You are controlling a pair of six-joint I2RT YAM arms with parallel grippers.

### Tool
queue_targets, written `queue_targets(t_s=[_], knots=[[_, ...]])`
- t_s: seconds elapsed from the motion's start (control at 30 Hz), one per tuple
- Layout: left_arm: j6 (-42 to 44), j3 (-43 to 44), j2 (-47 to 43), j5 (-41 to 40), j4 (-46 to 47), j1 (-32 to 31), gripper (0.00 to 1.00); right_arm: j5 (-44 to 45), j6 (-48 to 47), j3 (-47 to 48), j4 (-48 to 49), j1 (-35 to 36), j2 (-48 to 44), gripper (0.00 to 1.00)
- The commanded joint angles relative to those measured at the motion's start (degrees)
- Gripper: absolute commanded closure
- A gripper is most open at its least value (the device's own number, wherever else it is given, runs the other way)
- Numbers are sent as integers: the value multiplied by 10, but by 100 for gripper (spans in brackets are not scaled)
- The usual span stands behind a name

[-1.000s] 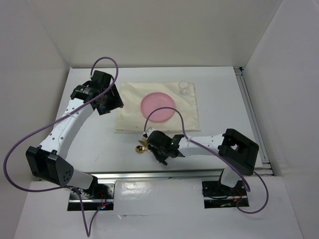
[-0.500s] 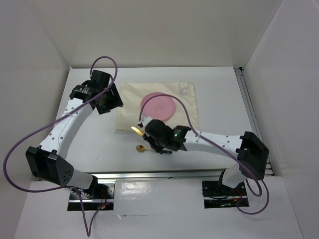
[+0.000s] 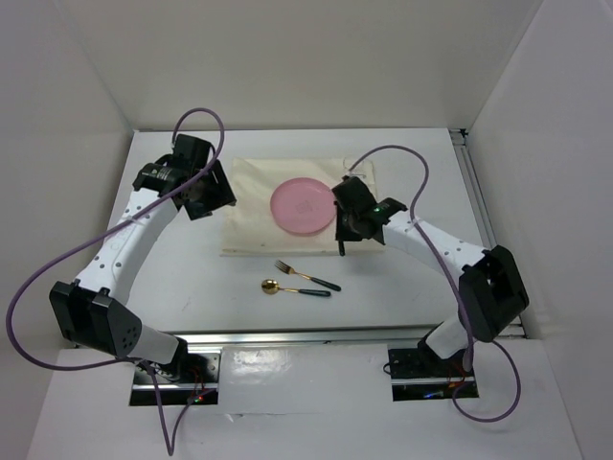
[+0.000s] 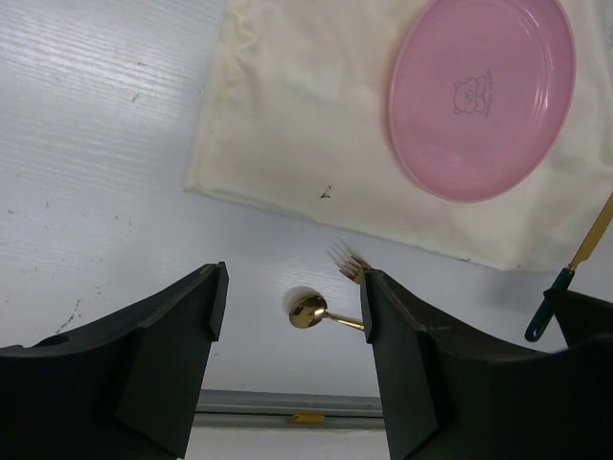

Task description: Set the dinner table for one person

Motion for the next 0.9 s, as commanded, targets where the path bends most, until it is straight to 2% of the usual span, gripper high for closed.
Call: queue_targets(t_s=[0.0,0.17,0.37,0.5,0.6,0.63,0.67,0.7,0.77,0.87], knots=[[4,19,4,19,1,4,26,-22,36,-21,38,-56,-16,100],[9,8,10,19,6,4,26,-31,-25,-15,83,-108,47,100],[9,2,10,24,6,4,26,-31,-63,43,103,-139,144,100],[14,2,5,19,6,4,26,-37,-77,48,132,-139,165,100],[14,2,4,19,6,4,26,-22,-77,72,118,-145,185,99],[14,2,4,19,6,4,26,-22,-77,73,118,-145,193,94],[14,2,4,19,6,4,26,-13,-77,73,118,-145,193,74],[14,2,4,19,6,4,26,-8,-70,79,118,-145,193,60],[14,2,4,24,6,4,26,-8,-70,79,113,-145,186,39],[19,2,4,24,6,4,26,-3,-70,84,98,-145,165,36]])
